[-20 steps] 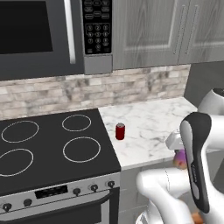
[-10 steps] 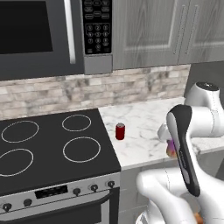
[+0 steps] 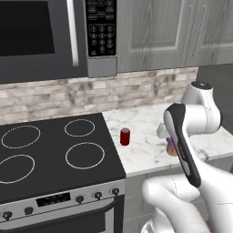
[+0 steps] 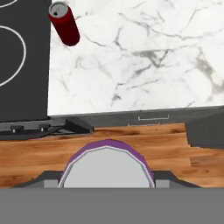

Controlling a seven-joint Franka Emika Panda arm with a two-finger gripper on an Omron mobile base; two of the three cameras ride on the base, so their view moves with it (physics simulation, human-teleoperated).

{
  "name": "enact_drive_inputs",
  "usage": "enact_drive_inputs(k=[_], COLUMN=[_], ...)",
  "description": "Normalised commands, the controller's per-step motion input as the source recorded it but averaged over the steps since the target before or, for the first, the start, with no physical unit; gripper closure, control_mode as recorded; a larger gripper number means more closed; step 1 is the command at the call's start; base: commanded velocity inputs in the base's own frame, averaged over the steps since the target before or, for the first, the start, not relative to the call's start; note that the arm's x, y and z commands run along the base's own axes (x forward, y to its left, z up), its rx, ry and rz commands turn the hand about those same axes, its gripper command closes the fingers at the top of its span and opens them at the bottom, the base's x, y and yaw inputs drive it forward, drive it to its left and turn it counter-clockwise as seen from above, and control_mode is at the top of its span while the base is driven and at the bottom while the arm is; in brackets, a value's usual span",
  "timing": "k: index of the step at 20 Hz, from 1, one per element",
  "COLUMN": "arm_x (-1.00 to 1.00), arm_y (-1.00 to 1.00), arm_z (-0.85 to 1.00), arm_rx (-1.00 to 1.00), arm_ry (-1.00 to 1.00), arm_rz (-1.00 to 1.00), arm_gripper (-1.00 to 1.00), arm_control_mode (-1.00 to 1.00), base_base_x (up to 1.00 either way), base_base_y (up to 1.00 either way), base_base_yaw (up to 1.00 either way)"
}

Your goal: Four empty soda cans are scattered around the kitchen. Gather all the cans and cluster them next to the stove for recycling.

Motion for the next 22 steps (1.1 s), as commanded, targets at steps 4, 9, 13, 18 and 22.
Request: enact_drive_inputs(k=[4, 9, 13, 18, 22], arm_x=[0.5, 0.49, 0.41, 0.42, 0.5], arm_y=[0.0, 0.02, 0.0, 0.0, 0.0], arm_z=[-0.24, -0.24, -0.17, -0.13, -0.12], arm_rx=[0.0, -0.01, 0.0, 0.0, 0.0], arm_ry=[0.0, 0.0, 0.0, 0.0, 0.0], arm_rz=[0.06, 0.04, 0.01, 0.0, 0.0], arm_gripper=[1.0, 1.0, 1.0, 1.0, 1.0], arm_control_mode=[-1.0, -1.0, -1.0, -1.0, -1.0], base_base_x=[0.0, 0.0, 0.0, 0.0, 0.0], base_base_y=[0.0, 0.0, 0.0, 0.0, 0.0], base_base_yaw=[0.0, 0.0, 0.0, 0.0, 0.0])
